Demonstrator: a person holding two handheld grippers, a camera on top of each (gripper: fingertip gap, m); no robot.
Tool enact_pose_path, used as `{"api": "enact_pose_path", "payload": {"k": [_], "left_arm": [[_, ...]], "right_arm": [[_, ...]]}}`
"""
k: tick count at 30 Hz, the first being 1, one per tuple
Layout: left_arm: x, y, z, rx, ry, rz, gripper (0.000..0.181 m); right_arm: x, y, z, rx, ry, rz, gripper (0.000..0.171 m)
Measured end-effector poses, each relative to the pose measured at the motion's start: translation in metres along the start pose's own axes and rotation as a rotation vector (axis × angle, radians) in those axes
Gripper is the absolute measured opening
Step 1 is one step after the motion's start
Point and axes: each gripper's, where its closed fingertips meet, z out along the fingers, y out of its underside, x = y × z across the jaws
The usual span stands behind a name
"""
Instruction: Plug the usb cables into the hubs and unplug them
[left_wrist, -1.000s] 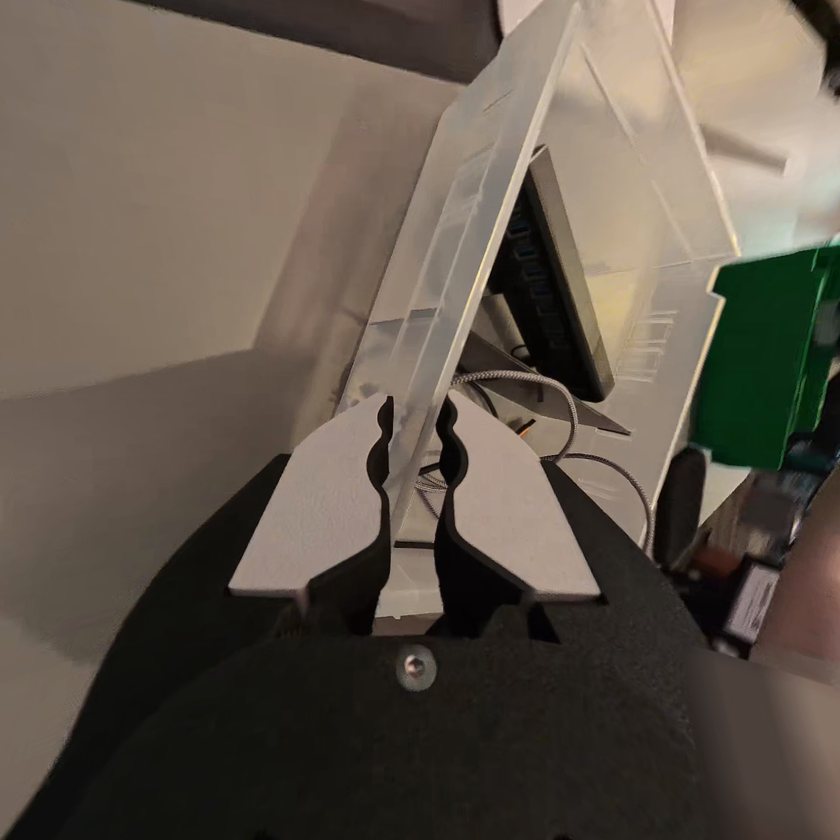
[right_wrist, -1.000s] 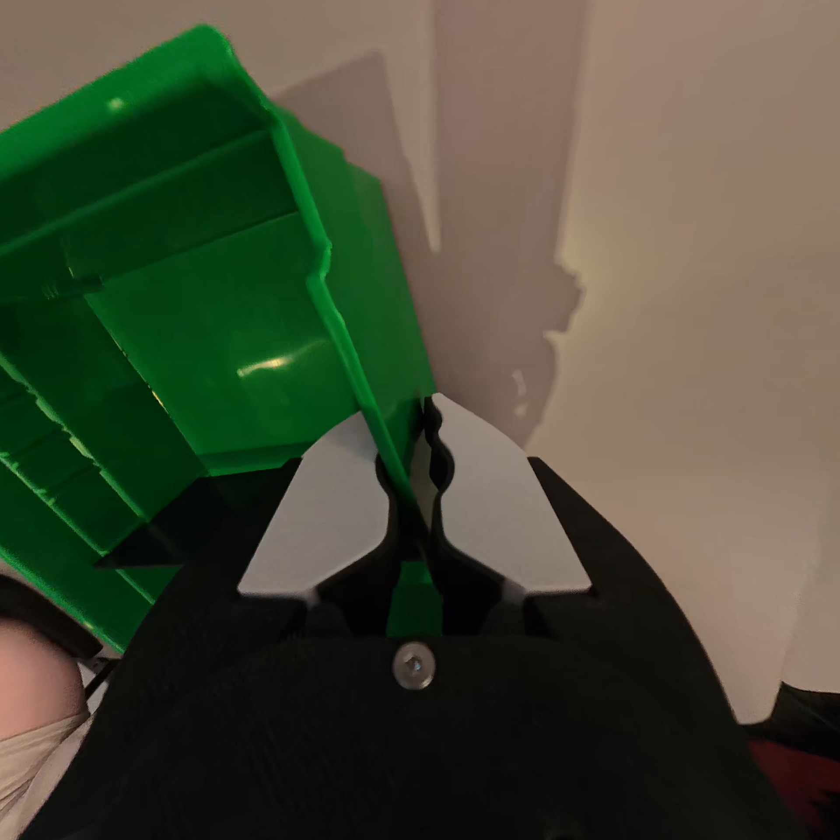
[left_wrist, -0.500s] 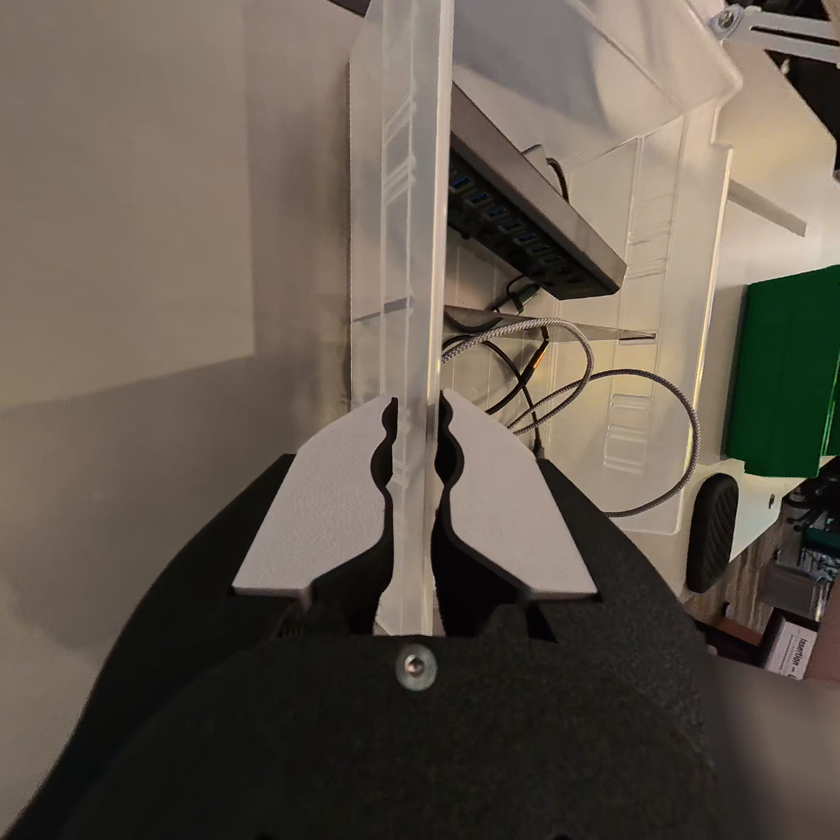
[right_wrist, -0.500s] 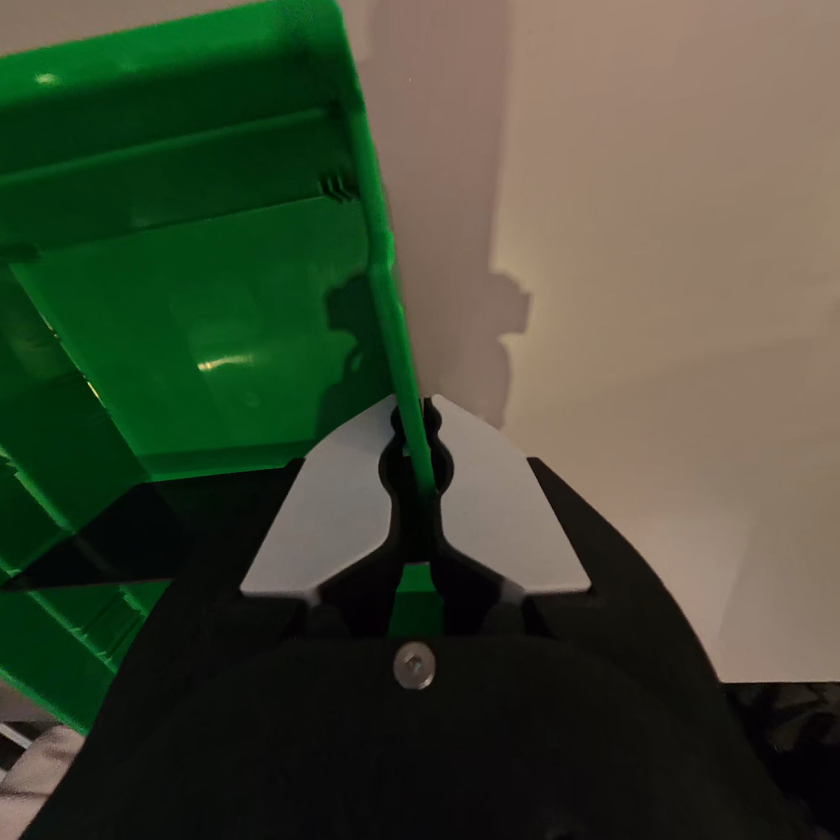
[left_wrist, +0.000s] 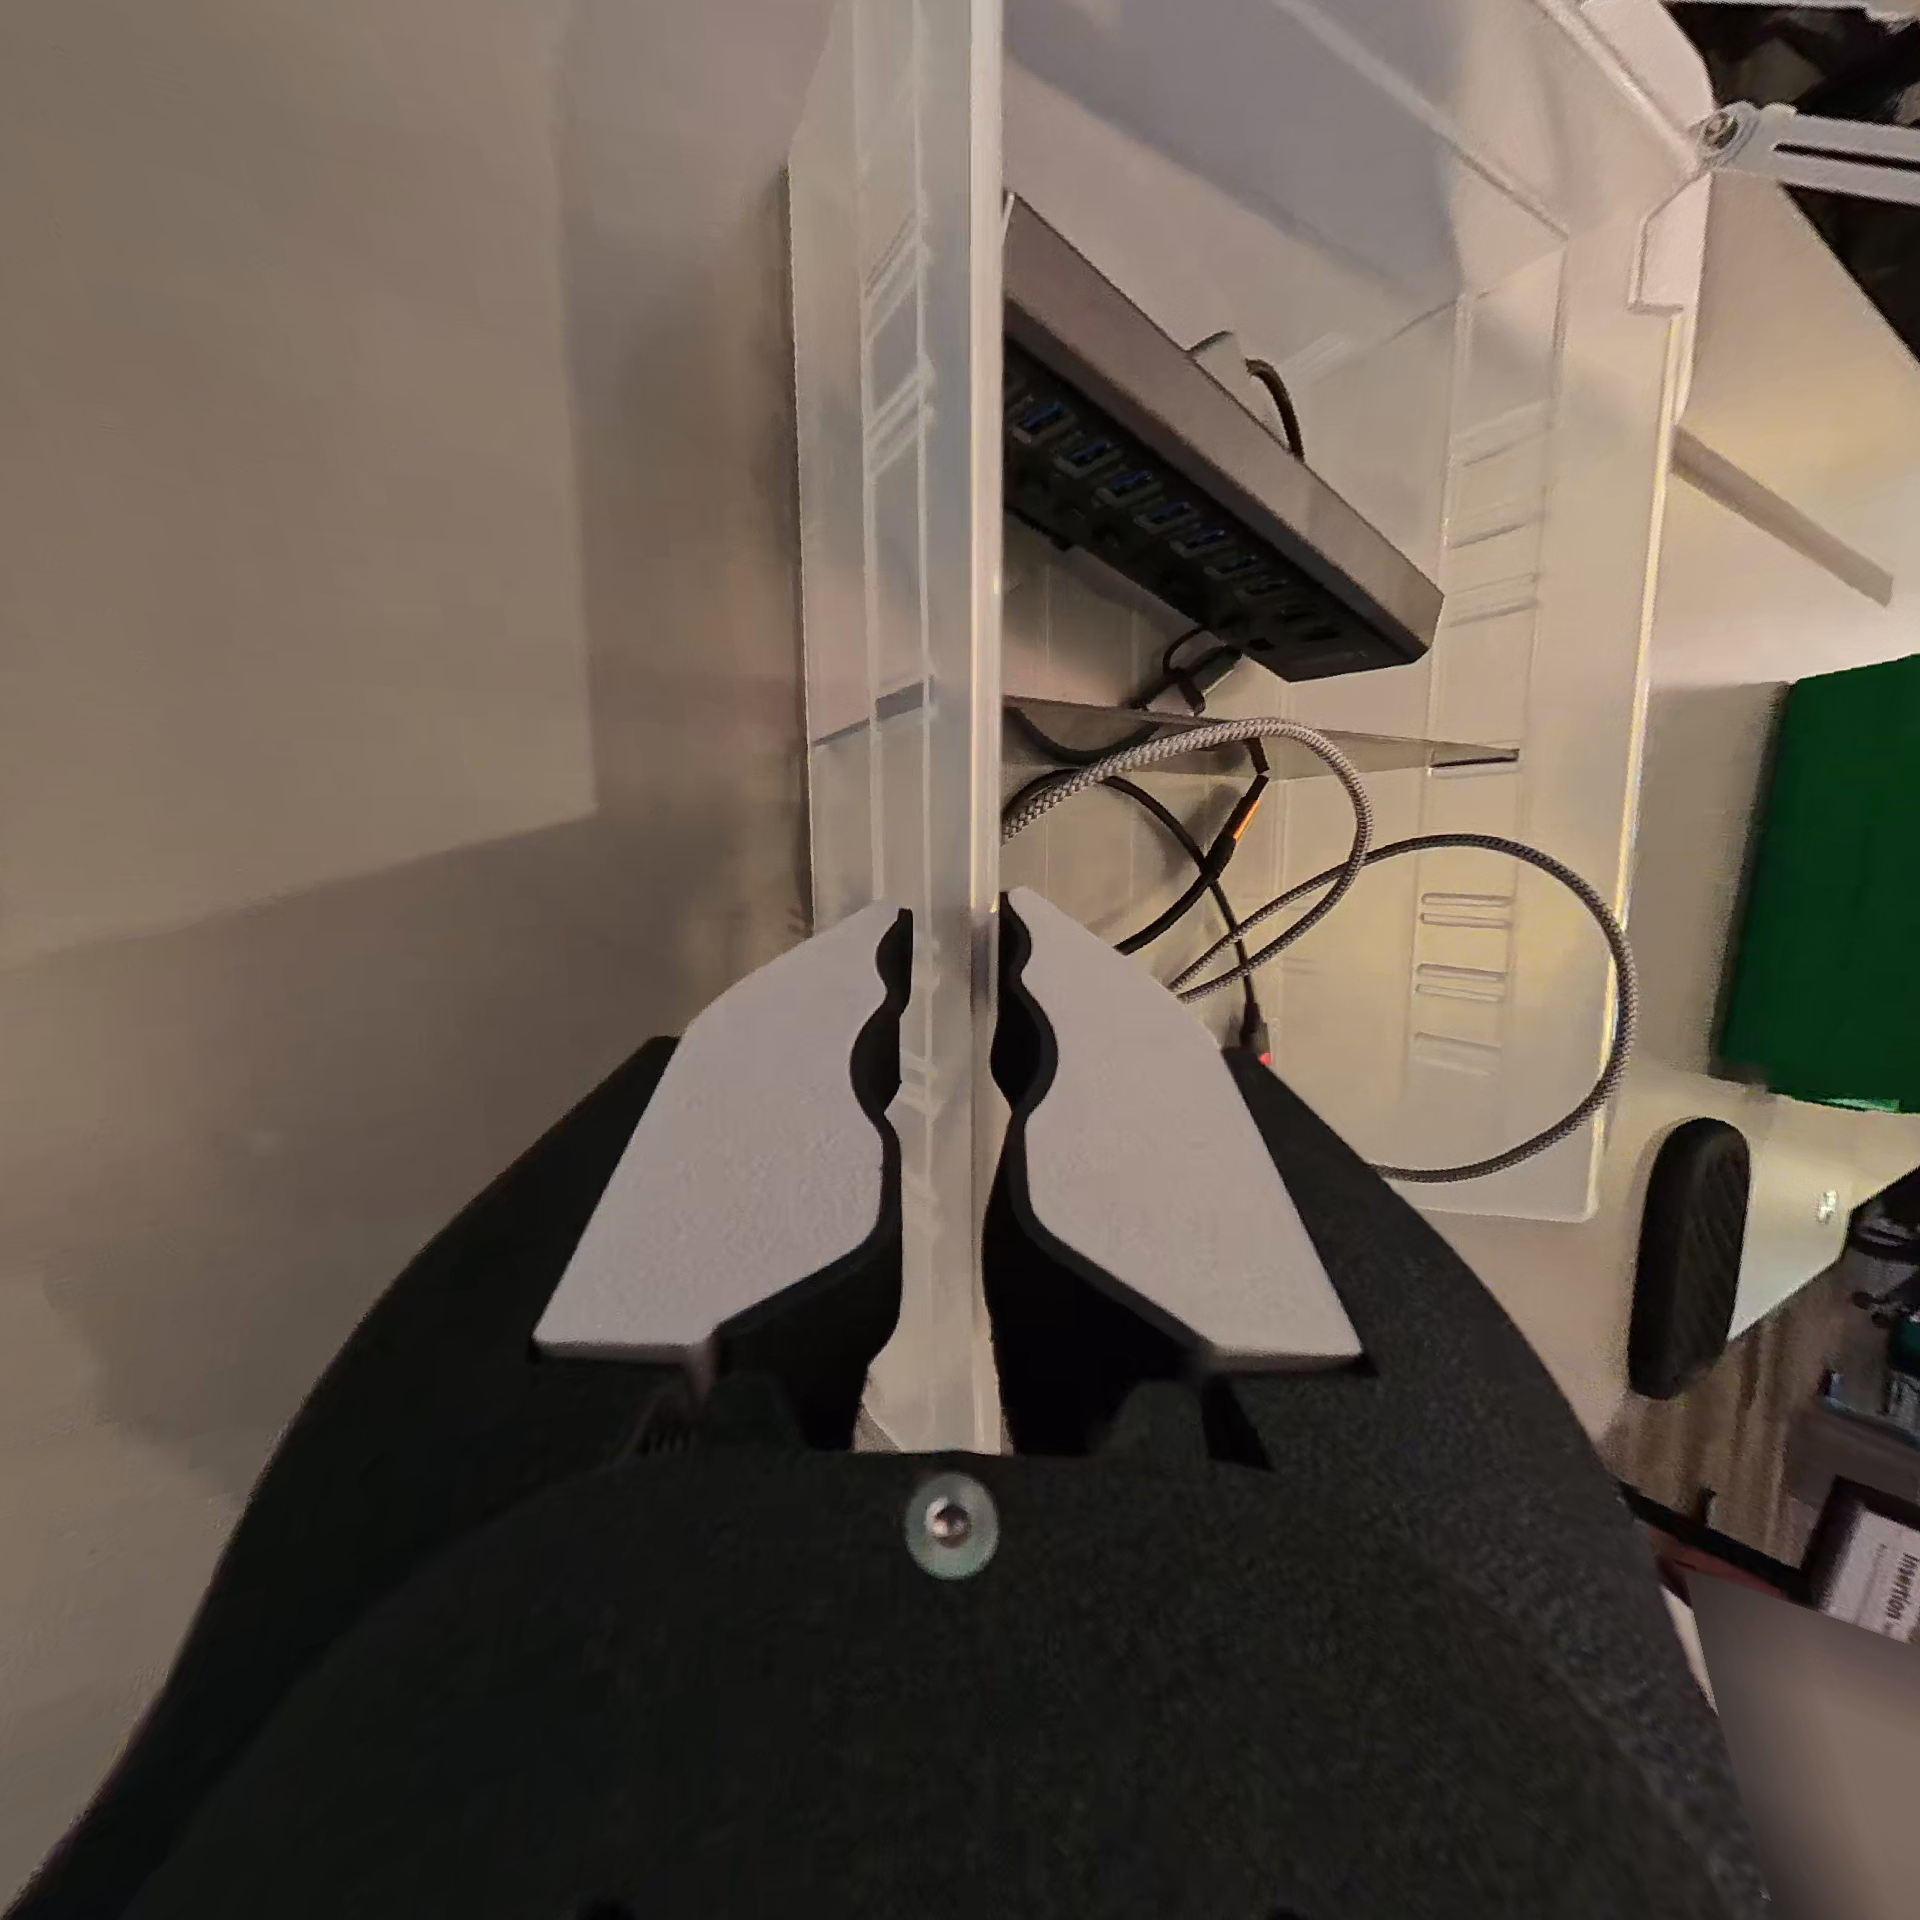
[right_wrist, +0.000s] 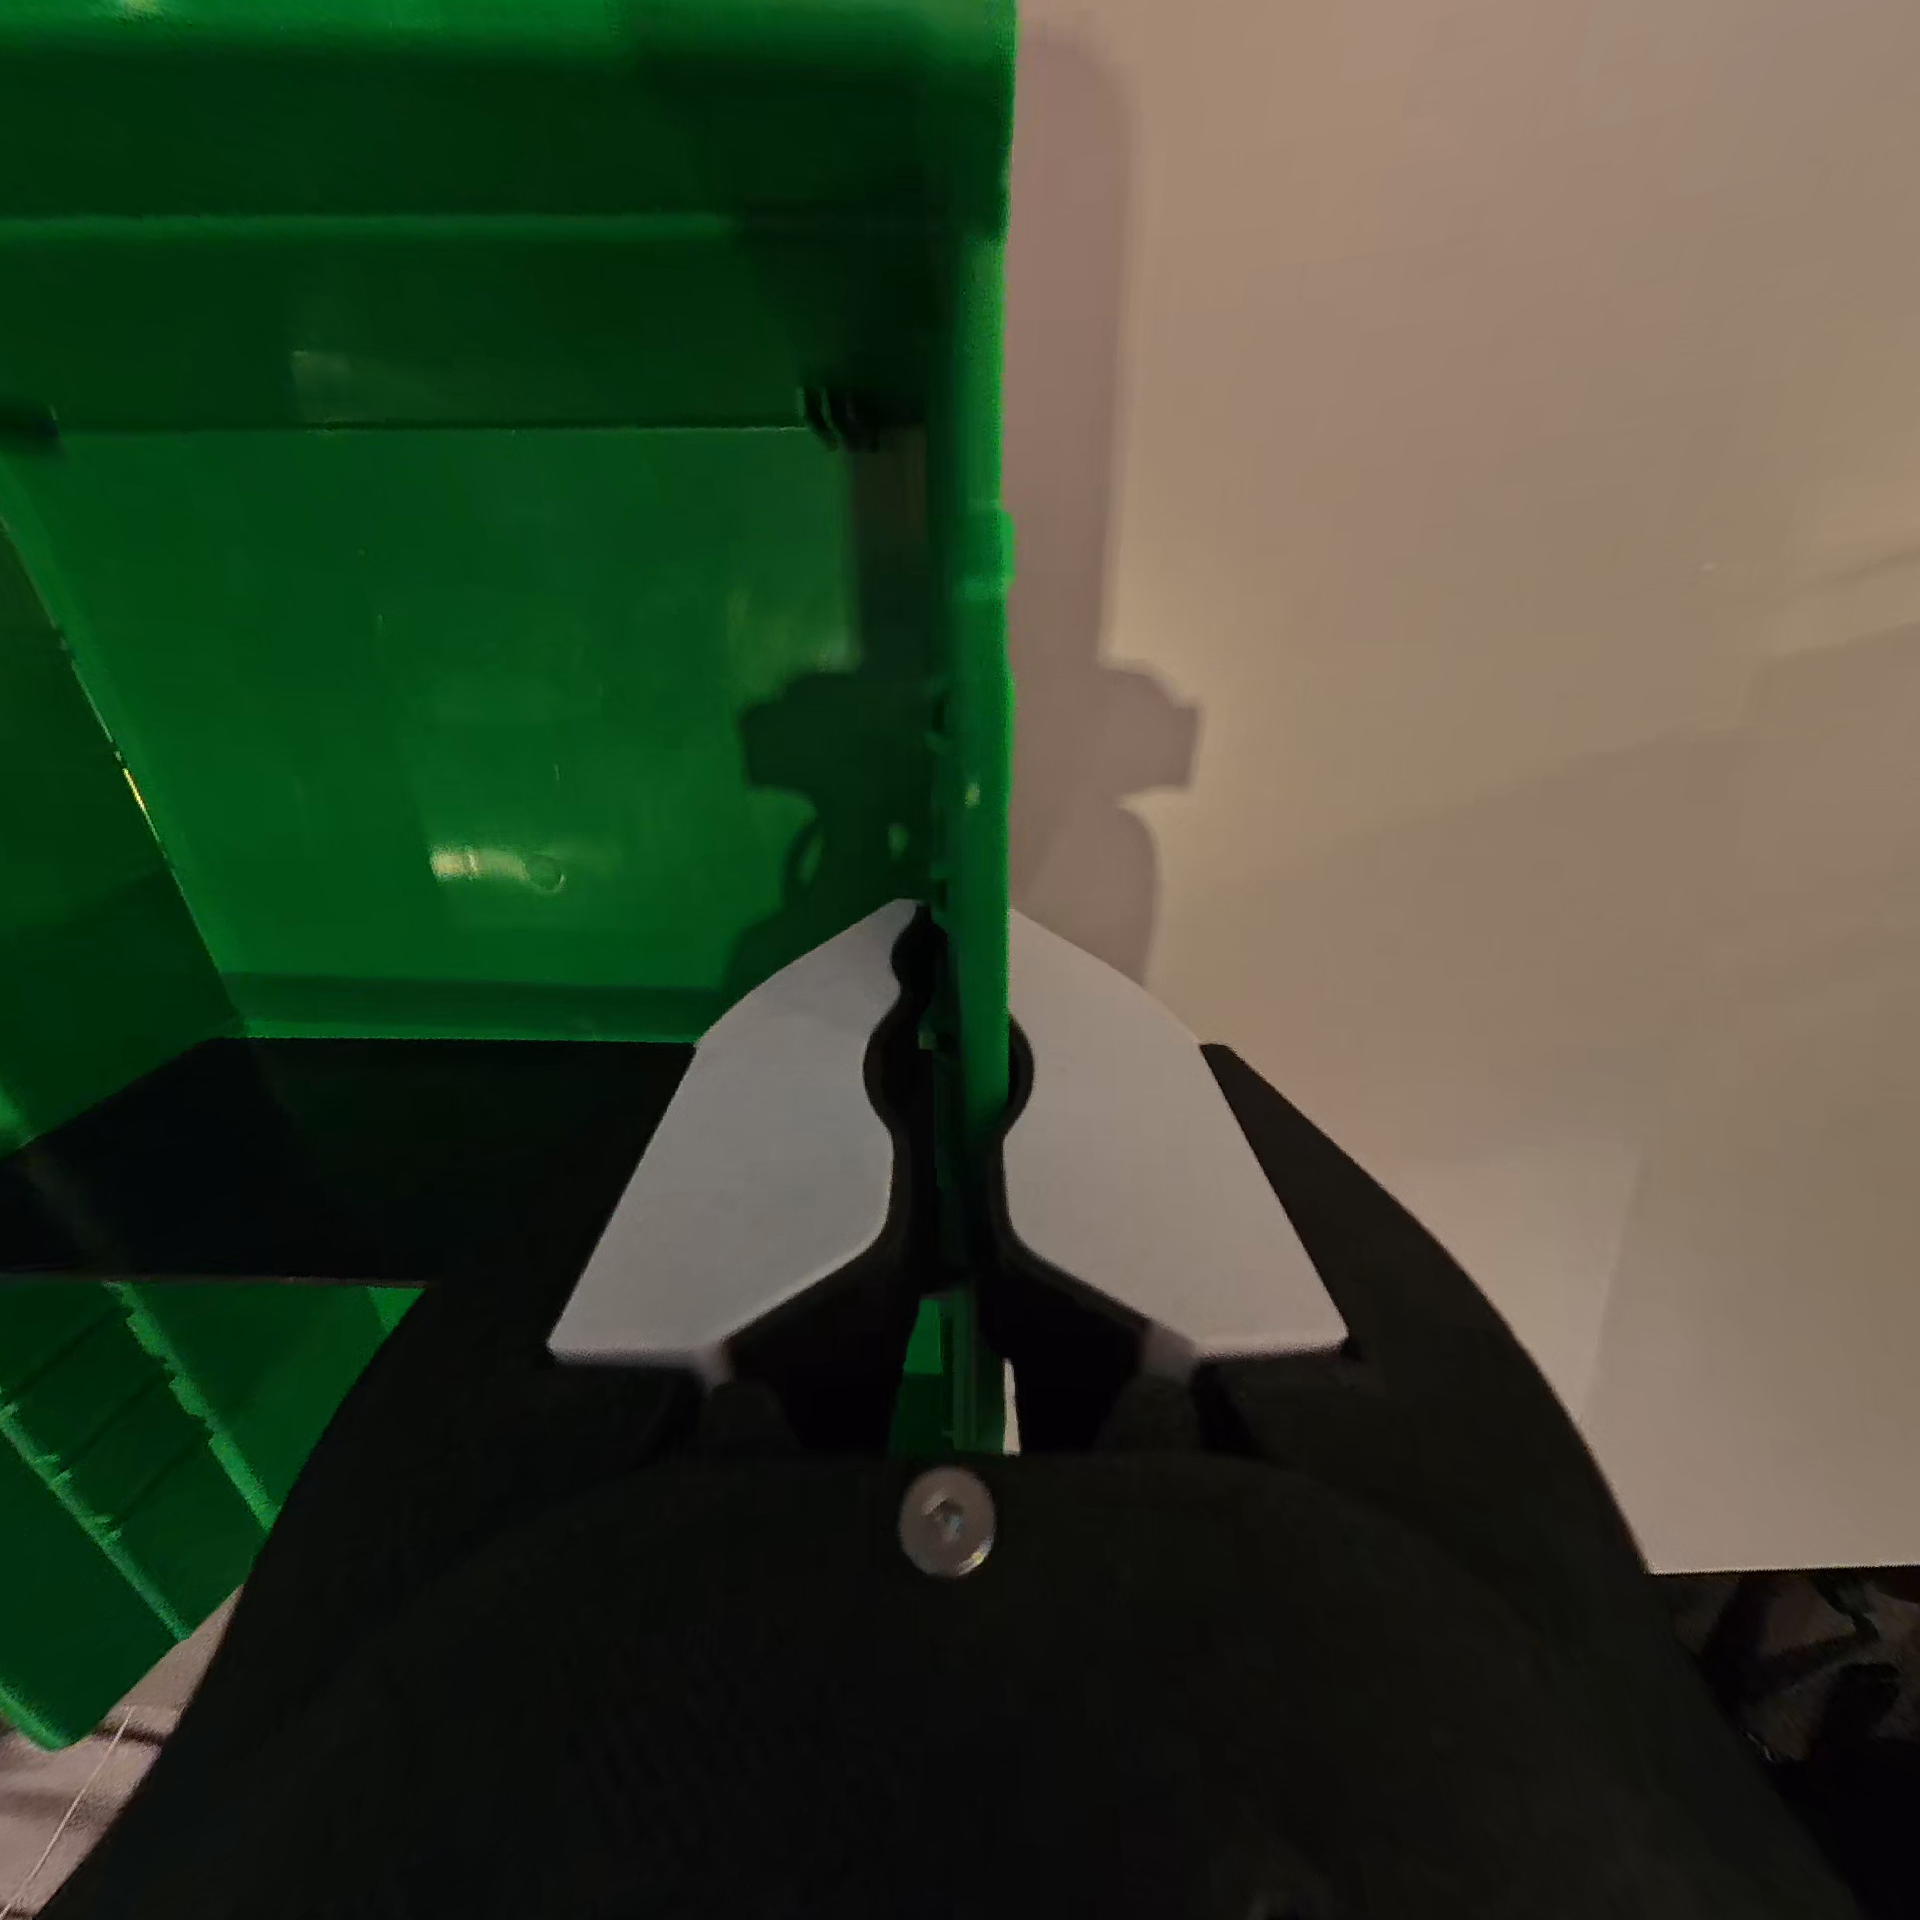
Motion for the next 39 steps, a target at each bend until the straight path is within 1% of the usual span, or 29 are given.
{"api": "enact_pose_path", "payload": {"k": [3, 6, 10, 13, 19, 22, 25, 27, 28, 31, 33, 35, 36, 37, 38, 39], "left_arm": [[-0.004, -0.001, -0.002, 0.008, -0.010, -0.021, 0.013], [-0.008, -0.006, -0.003, 0.035, -0.005, -0.058, 0.014], [-0.014, -0.006, -0.006, 0.049, -0.045, -0.059, 0.012], [-0.017, -0.004, -0.011, 0.057, -0.052, -0.080, 0.013], [-0.023, -0.003, -0.015, 0.071, -0.062, -0.126, 0.014], [-0.023, -0.005, -0.016, 0.076, -0.081, -0.131, 0.014], [-0.022, -0.015, -0.025, 0.151, -0.098, -0.134, 0.013], [-0.021, -0.025, -0.041, 0.228, -0.123, -0.132, 0.012], [-0.019, -0.033, -0.053, 0.293, -0.147, -0.114, 0.012], [0.008, -0.056, -0.095, 0.497, -0.173, 0.048, 0.011], [0.037, -0.070, -0.119, 0.623, -0.188, 0.226, 0.011], [0.069, -0.079, -0.131, 0.724, -0.198, 0.409, 0.014], [0.082, -0.084, -0.133, 0.778, -0.215, 0.478, 0.025], [0.093, -0.088, -0.133, 0.828, -0.237, 0.542, 0.029], [0.103, -0.090, -0.128, 0.856, -0.255, 0.623, 0.031], [0.113, -0.091, -0.119, 0.861, -0.268, 0.712, 0.038]], "right_arm": [[0.002, 0.000, 0.000, -0.011, 0.020, -0.022, 0.009], [0.009, -0.003, 0.000, -0.025, 0.082, -0.043, 0.015], [0.016, -0.009, 0.001, -0.028, 0.140, -0.069, 0.020], [0.017, -0.013, 0.001, -0.015, 0.138, -0.107, 0.019], [0.007, -0.016, 0.002, 0.028, 0.076, -0.156, 0.014], [0.007, -0.015, 0.001, 0.014, 0.117, -0.177, 0.018], [0.011, -0.017, 0.001, 0.041, 0.178, -0.182, 0.025], [0.012, -0.017, -0.001, 0.058, 0.221, -0.188, 0.027], [0.012, -0.018, -0.003, 0.078, 0.250, -0.212, 0.028], [0.012, -0.030, -0.023, 0.193, 0.346, -0.253, 0.030], [0.003, -0.042, -0.047, 0.324, 0.382, -0.267, 0.034], [-0.018, -0.054, -0.077, 0.490, 0.372, -0.269, 0.036], [-0.035, -0.060, -0.096, 0.608, 0.336, -0.268, 0.037], [-0.058, -0.064, -0.117, 0.743, 0.263, -0.268, 0.037], [-0.086, -0.065, -0.141, 0.896, 0.159, -0.259, 0.036], [-0.114, -0.063, -0.170, 1.074, 0.036, -0.239, 0.036]]}}
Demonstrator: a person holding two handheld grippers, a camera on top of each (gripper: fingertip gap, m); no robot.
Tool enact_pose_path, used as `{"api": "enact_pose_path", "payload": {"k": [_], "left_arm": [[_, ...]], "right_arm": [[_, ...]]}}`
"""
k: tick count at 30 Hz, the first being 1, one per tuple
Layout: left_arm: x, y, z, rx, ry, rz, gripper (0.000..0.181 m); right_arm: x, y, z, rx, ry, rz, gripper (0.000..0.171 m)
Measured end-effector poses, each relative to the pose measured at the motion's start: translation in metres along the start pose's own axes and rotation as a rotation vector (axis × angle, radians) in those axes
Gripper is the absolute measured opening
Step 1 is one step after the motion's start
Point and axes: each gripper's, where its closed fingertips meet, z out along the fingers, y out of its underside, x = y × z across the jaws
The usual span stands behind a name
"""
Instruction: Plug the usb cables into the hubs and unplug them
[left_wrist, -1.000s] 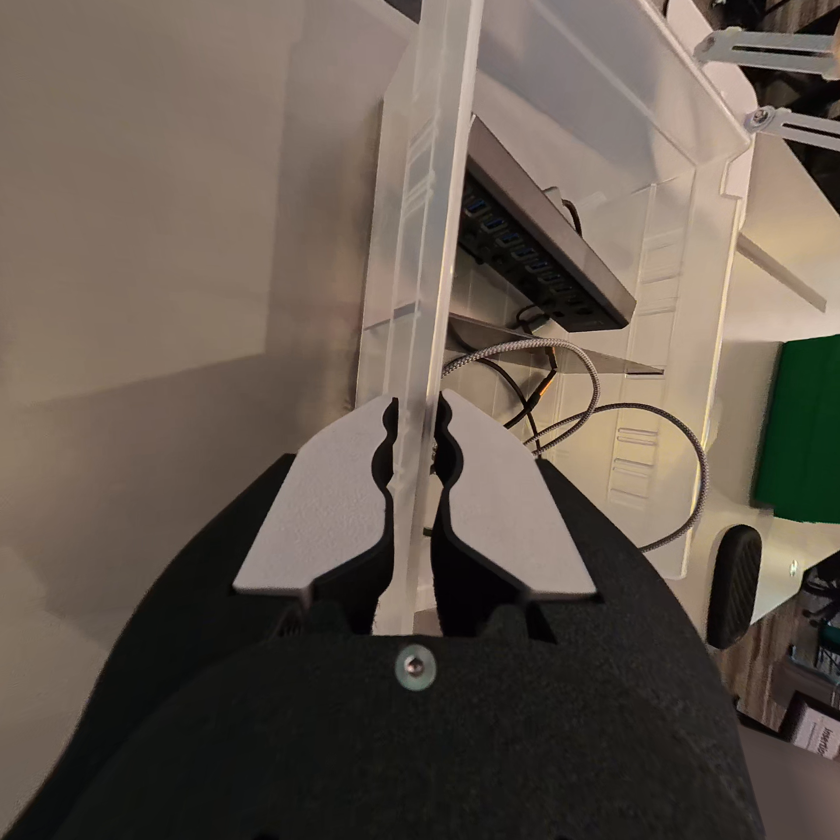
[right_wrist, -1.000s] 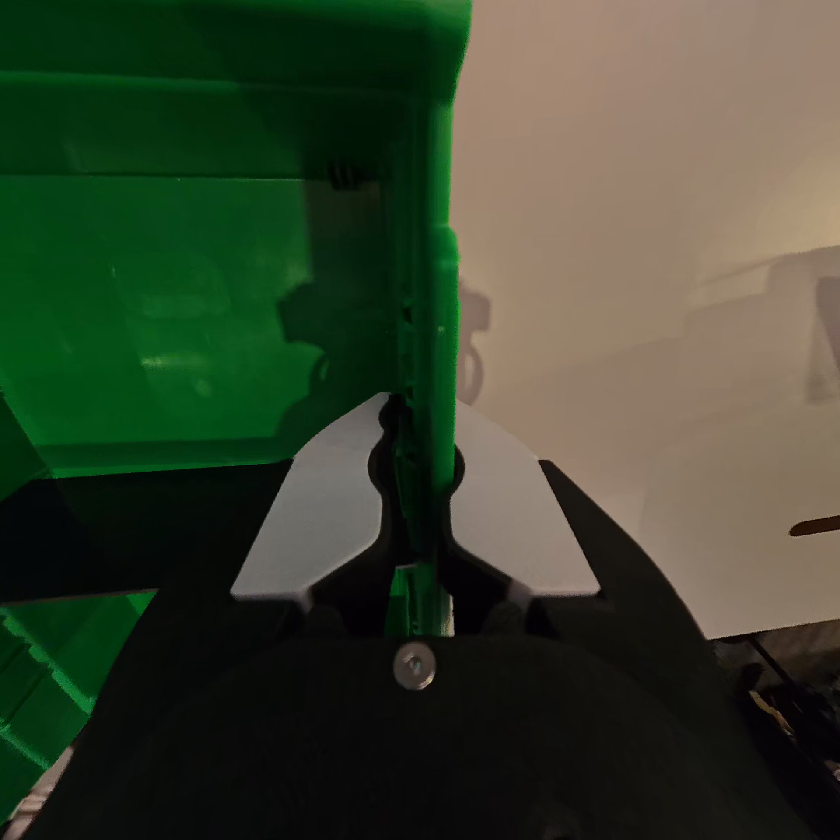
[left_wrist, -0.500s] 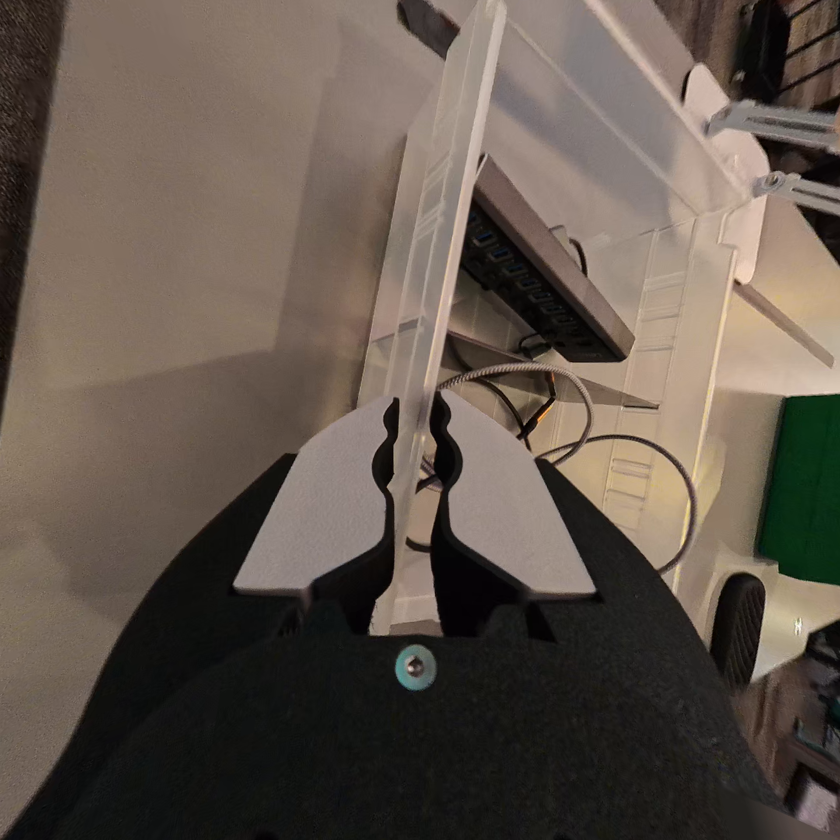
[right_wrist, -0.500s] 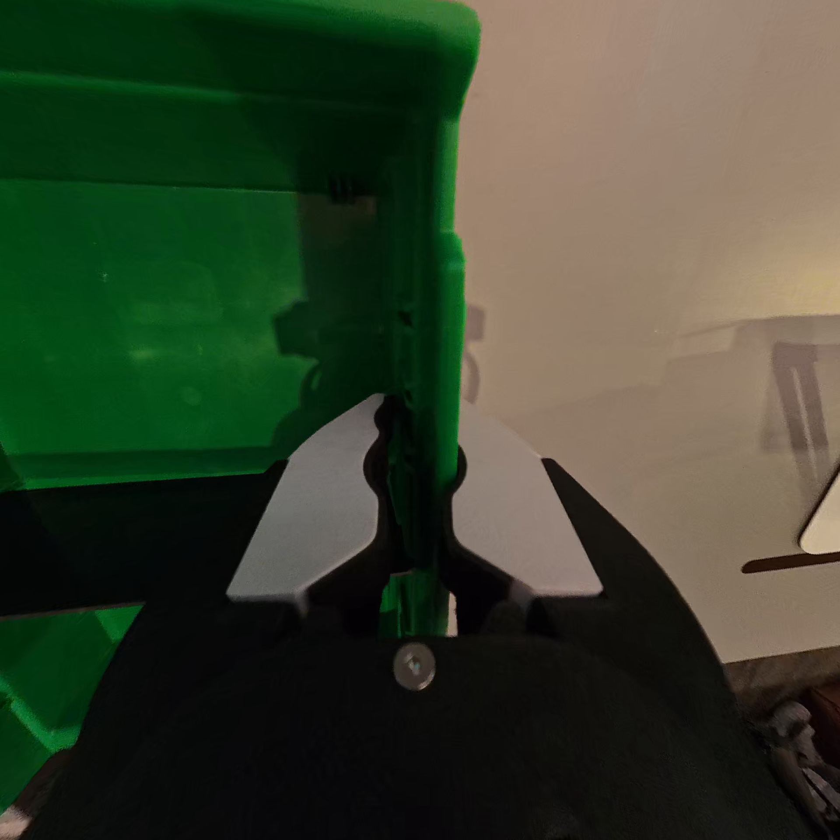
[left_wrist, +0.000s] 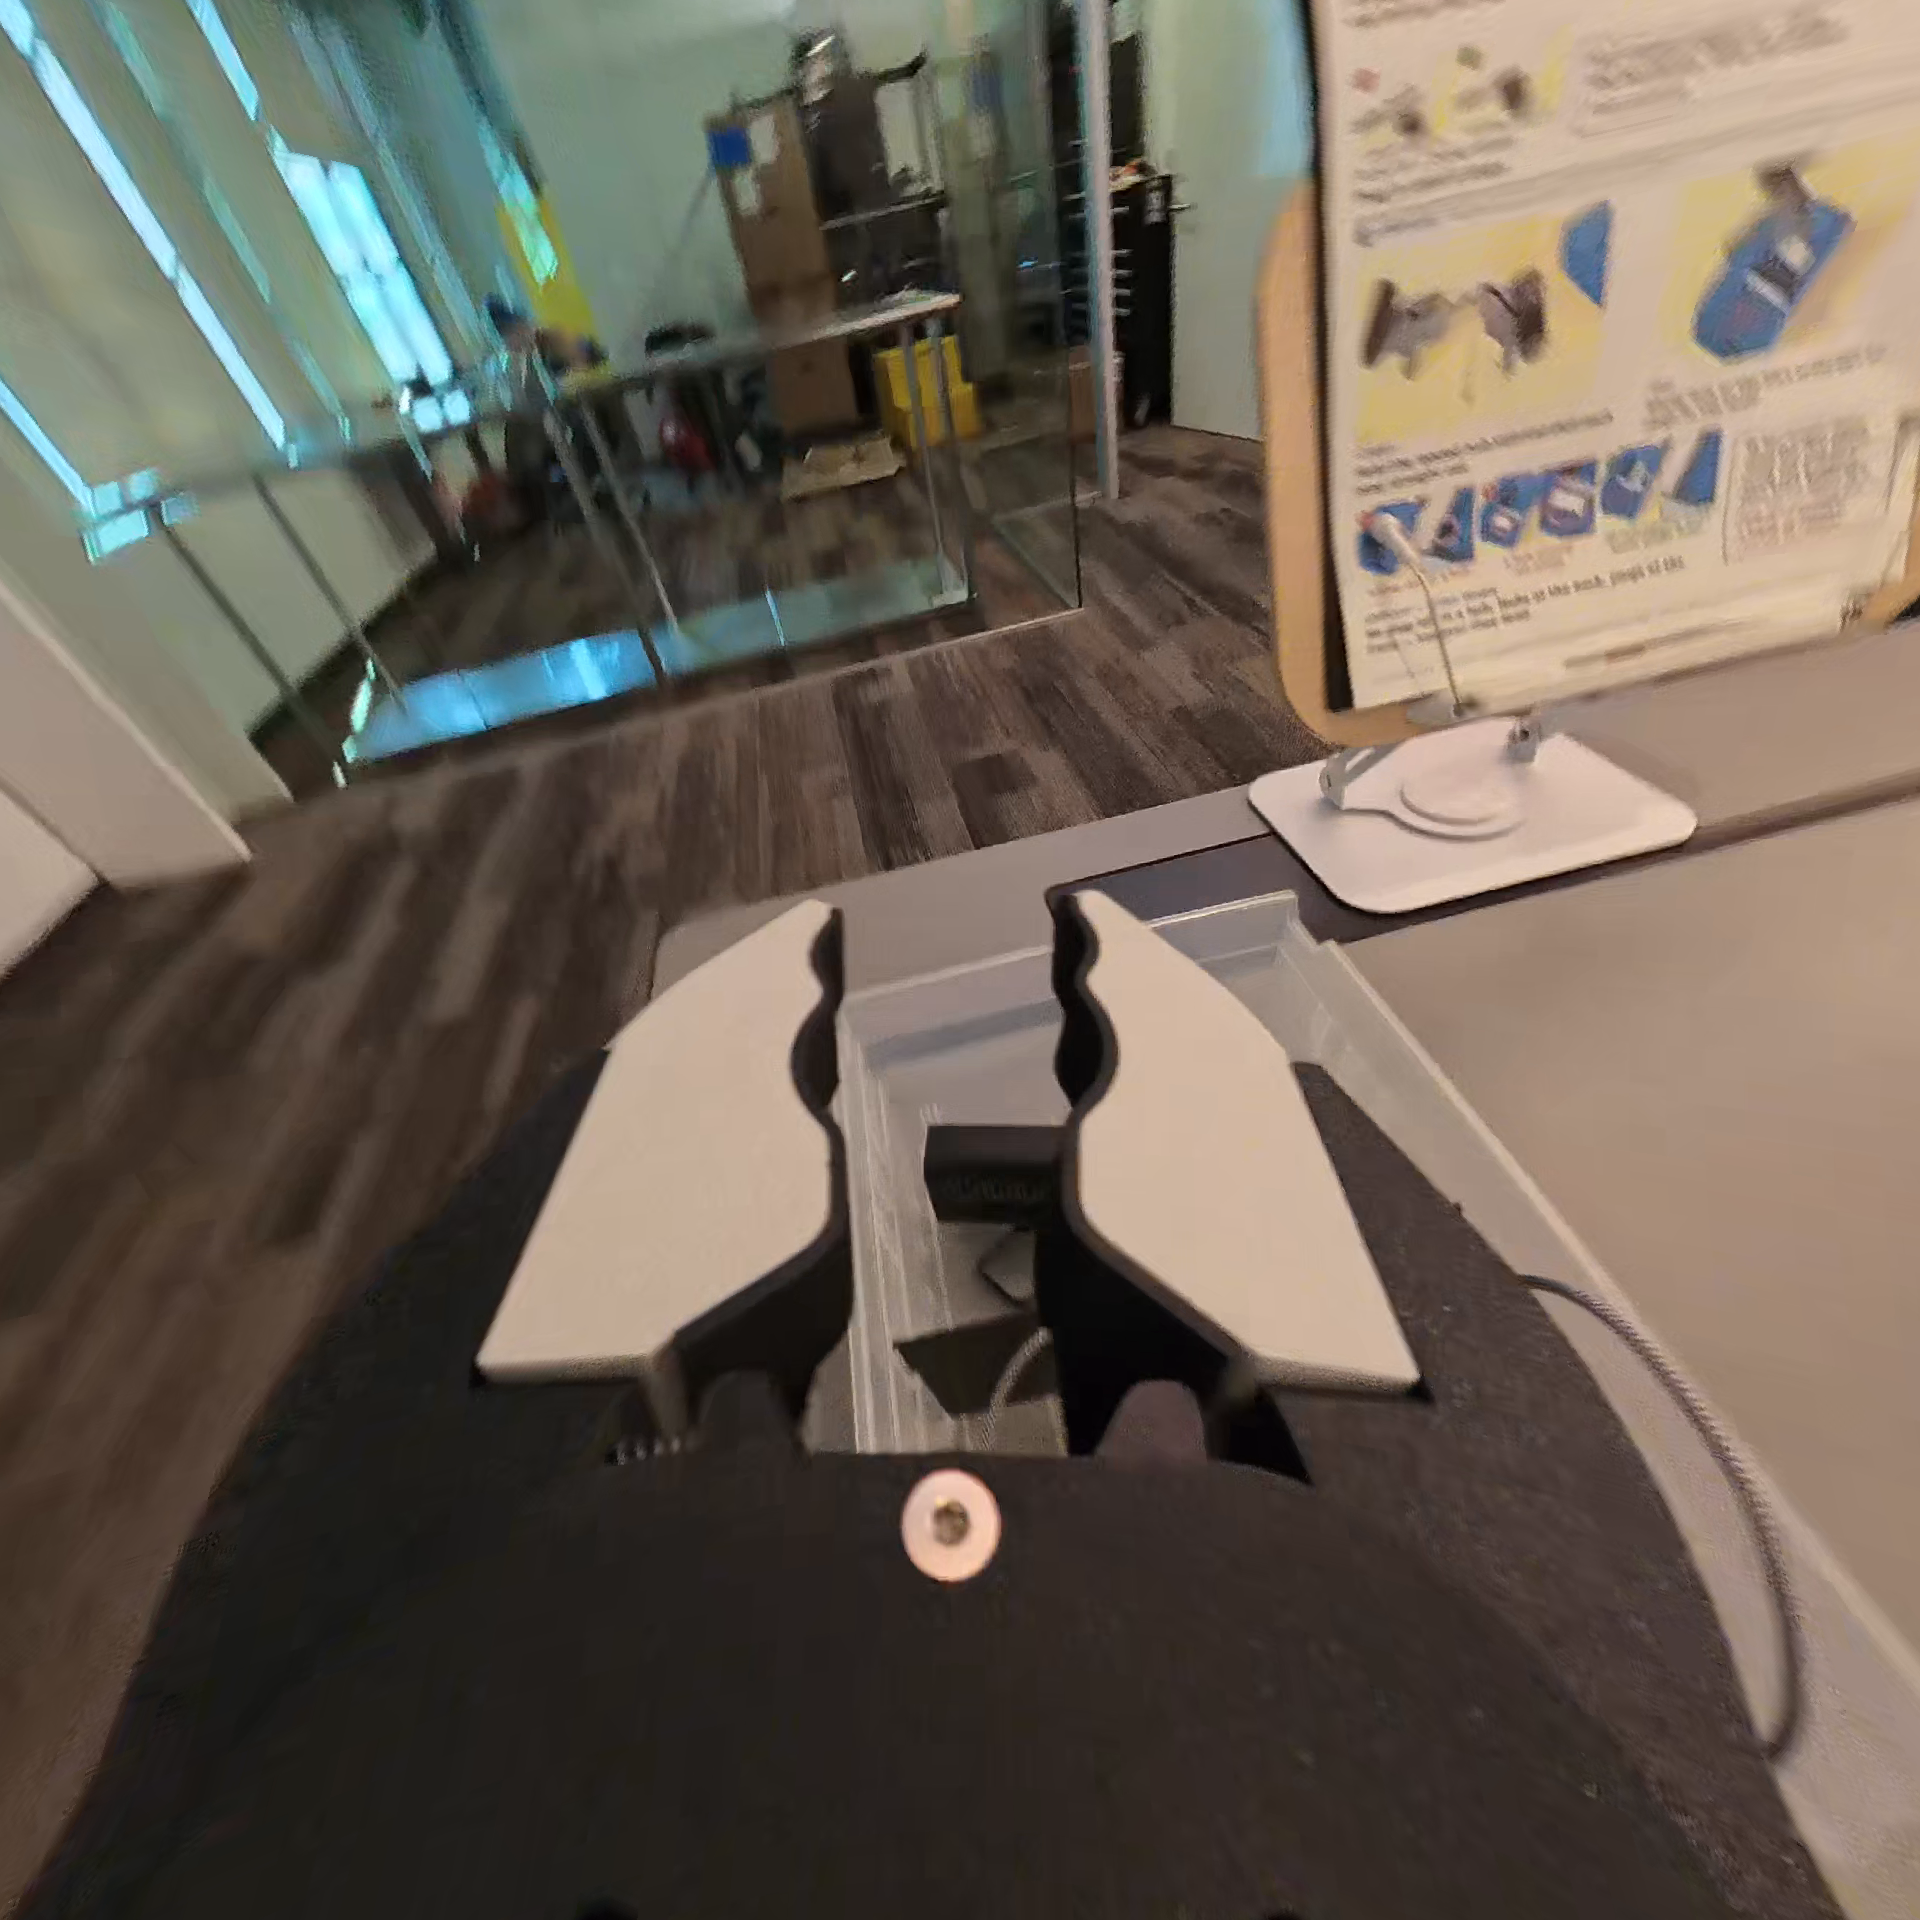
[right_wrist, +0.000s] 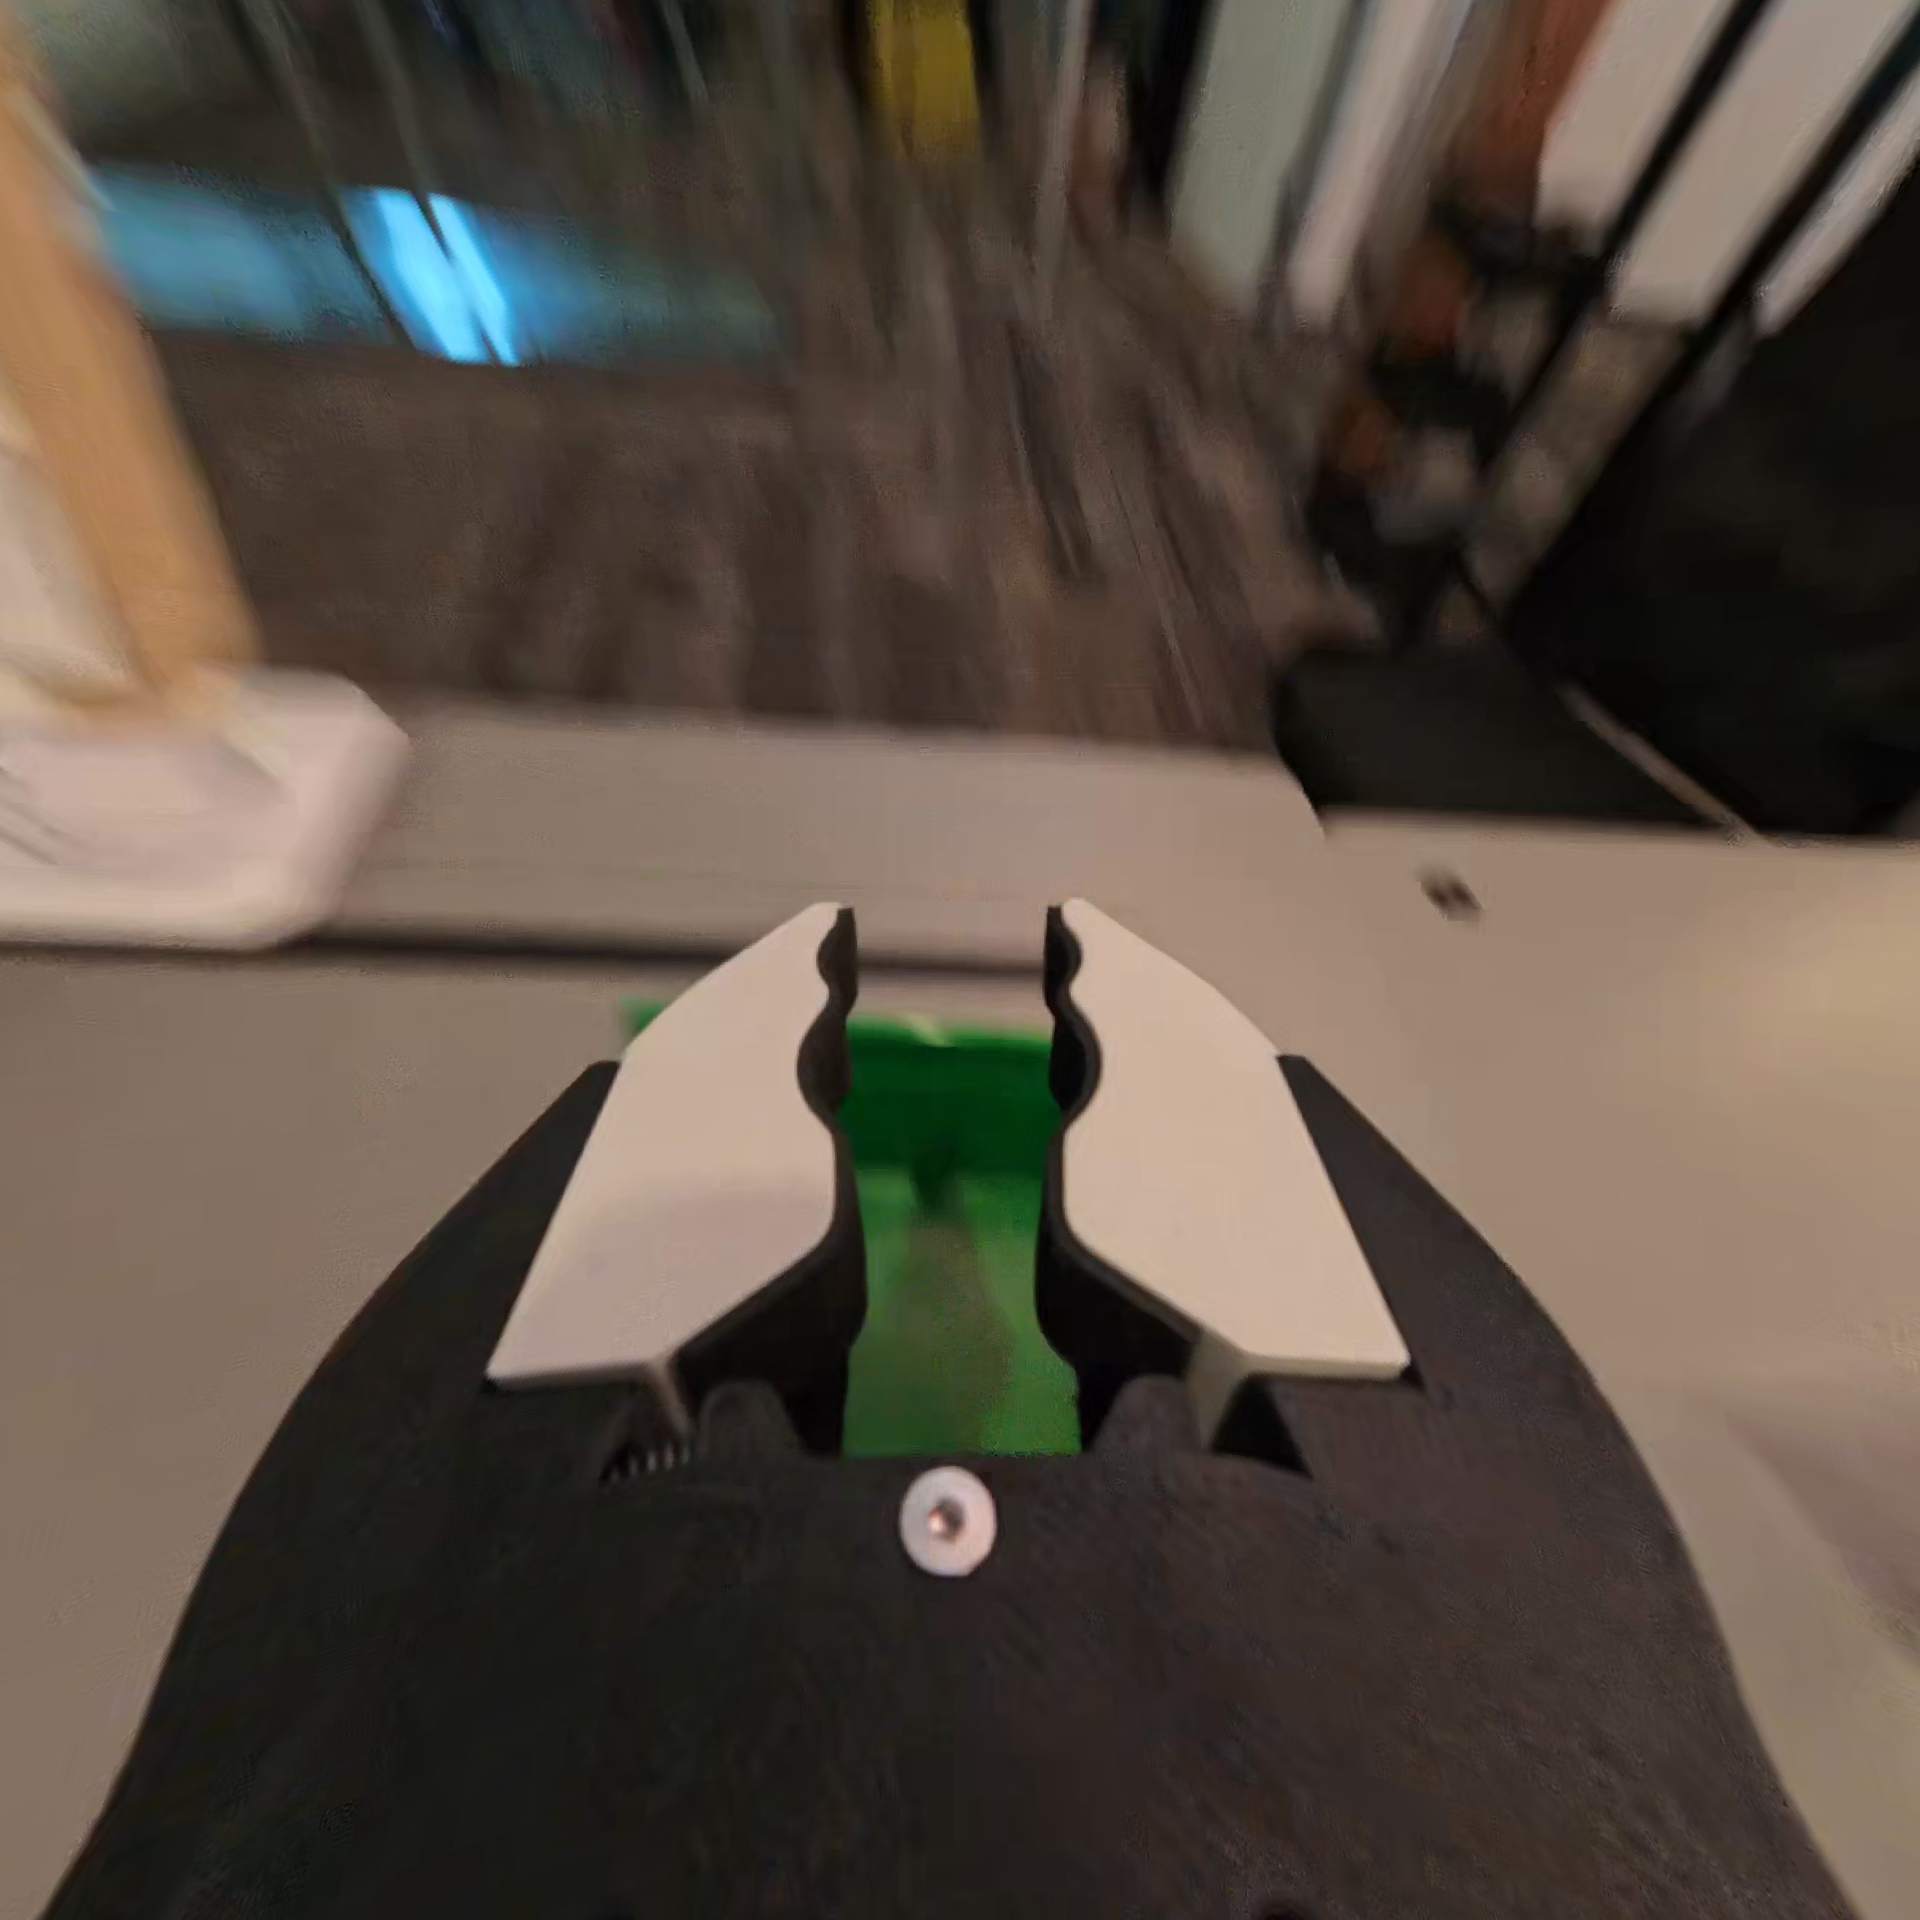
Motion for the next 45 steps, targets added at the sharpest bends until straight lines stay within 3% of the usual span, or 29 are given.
{"api": "enact_pose_path", "payload": {"k": [2, 4, 5, 9, 12, 15, 18, 24, 34, 39, 43, 45], "left_arm": [[0.013, 0.003, 0.019, 0.006, -0.016, 0.097, 0.050], [0.020, 0.025, 0.040, -0.146, -0.021, 0.160, 0.057], [0.023, 0.038, 0.049, -0.231, -0.021, 0.193, 0.060], [0.040, 0.080, 0.078, -0.419, 0.039, 0.309, 0.048], [0.048, 0.089, 0.093, -0.516, 0.076, 0.322, 0.050], [0.067, 0.075, 0.114, -0.496, 0.200, 0.542, 0.052], [0.081, 0.088, 0.117, -0.567, 0.397, 0.758, 0.047], [0.086, 0.150, 0.096, -0.868, 0.729, 0.726, 0.062], [0.073, 0.216, 0.105, -1.085, 0.709, 0.972, 0.050], [0.073, 0.211, 0.102, -1.098, 0.680, 0.998, 0.033], [0.072, 0.192, 0.087, -1.234, 0.647, 0.808, 0.029], [0.070, 0.171, 0.089, -1.201, 0.595, 0.756, 0.029]], "right_arm": [[-0.050, -0.055, -0.043, 0.384, -0.194, 0.110, 0.037], [-0.081, -0.095, -0.089, 0.718, -0.297, 0.173, 0.038], [-0.093, -0.103, -0.099, 0.782, -0.332, 0.172, 0.037], [-0.160, -0.090, -0.089, 0.655, -0.595, 0.094, 0.042], [-0.177, -0.068, -0.065, 0.511, -0.671, 0.069, 0.044], [-0.188, -0.061, -0.062, 0.405, -0.823, 0.143, 0.044], [-0.193, -0.068, -0.079, 0.404, -0.973, 0.208, 0.044], [-0.168, -0.084, -0.090, 0.548, -0.825, 0.135, 0.037], [-0.158, -0.084, -0.089, 0.533, -0.839, 0.193, 0.031], [-0.146, -0.092, -0.094, 0.617, -0.813, 0.230, 0.020], [-0.132, -0.095, -0.097, 0.649, -0.814, 0.275, 0.017], [-0.127, -0.095, -0.098, 0.655, -0.810, 0.283, 0.015]]}}
